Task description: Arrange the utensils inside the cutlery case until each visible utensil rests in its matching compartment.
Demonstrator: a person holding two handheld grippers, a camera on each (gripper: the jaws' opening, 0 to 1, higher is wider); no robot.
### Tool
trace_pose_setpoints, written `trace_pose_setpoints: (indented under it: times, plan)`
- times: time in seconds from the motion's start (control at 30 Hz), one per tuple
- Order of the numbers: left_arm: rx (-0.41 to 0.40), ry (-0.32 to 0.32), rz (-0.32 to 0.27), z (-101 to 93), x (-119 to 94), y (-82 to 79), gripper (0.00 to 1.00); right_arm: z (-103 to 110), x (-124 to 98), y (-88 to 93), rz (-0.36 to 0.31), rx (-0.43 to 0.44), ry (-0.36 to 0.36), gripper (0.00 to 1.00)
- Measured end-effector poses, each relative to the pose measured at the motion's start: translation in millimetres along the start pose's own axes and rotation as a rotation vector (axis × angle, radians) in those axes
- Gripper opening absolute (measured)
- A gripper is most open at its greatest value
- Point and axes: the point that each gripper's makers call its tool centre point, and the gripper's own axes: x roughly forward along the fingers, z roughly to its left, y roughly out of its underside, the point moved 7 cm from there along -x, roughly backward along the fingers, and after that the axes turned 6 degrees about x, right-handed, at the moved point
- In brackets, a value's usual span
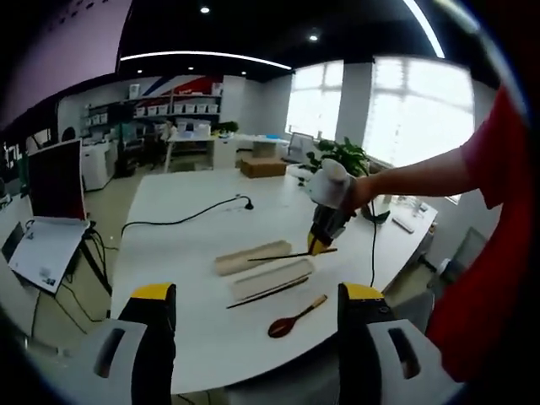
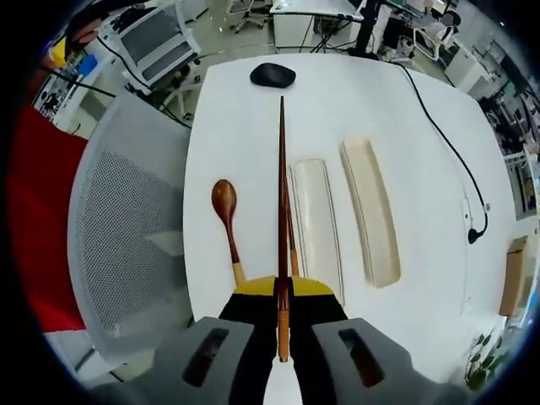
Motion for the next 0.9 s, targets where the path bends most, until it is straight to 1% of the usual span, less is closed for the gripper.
trace_pose_setpoints:
  times: [0.1,0.17,0.33,0.57,0.63,0.67,0.73,0.8,0.9]
  plan:
    - [0.002,0.013,0.011,2.8,2,1.3,0.79,-6,1,-0.4,0.023,-0.012,0.014,0.0]
    - [0.008,0.01,0.018,4.5,2,1.0,0.79,-9,-1,-2.3,0.025,-0.013,0.019,0.0]
    - [0.002,0.011,0.007,6.8,-1,0.2,0.79,-14,-8,-7.2,0.03,-0.016,0.025,0.0]
    - [-0.016,0.005,0.014,4.4,-9,10.7,0.79,-22,-20,-12.1,0.035,-0.047,0.036,0.0]
    - [-0.019,0.005,0.016,2.2,-10,13.5,0.78,-26,-26,-13.5,0.039,-0.077,0.044,0.0]
    - [-0.019,0.005,0.016,1.5,-11,14.5,0.78,-28,-30,-14.4,0.039,-0.108,0.032,0.0]
    - [-0.033,0.004,0.015,0.1,-11,17.9,0.78,-33,-34,-15.5,0.042,-0.108,0.04,0.0]
    - [-0.042,0.012,0.022,-1.0,-10,20.3,0.78,-37,-39,-17.4,0.037,-0.132,0.032,0.0]
    - [-0.028,0.017,0.03,-1.3,-9,21.2,0.78,-47,-47,-18.9,0.047,-0.12,0.047,0.0]
